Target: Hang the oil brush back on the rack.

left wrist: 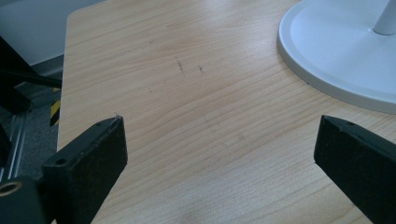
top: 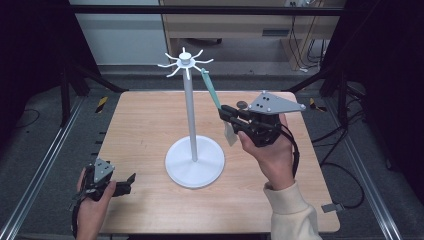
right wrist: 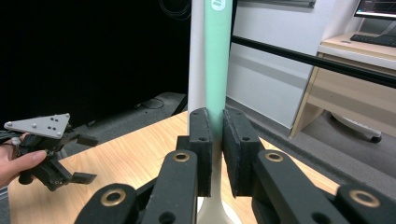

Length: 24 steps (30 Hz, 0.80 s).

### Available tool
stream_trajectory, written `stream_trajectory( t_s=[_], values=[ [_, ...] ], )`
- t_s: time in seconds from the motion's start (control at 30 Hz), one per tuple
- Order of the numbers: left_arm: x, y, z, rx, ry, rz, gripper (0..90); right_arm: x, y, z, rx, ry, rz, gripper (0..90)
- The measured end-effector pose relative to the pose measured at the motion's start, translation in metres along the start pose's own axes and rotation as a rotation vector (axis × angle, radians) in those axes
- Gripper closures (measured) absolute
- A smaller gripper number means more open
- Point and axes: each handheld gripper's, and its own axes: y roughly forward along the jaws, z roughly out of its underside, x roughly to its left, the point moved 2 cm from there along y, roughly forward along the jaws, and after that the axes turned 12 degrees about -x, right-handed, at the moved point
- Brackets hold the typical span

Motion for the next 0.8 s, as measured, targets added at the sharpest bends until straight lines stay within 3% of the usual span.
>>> stream_trajectory(
  t_s=[0.8],
  values=[
    [0.000, 0.000, 0.000, 0.002, 0.002, 0.000, 2.3, -0.003, 0.014, 0.009, -0.005, 0.027, -0.025, 82.1]
  ],
)
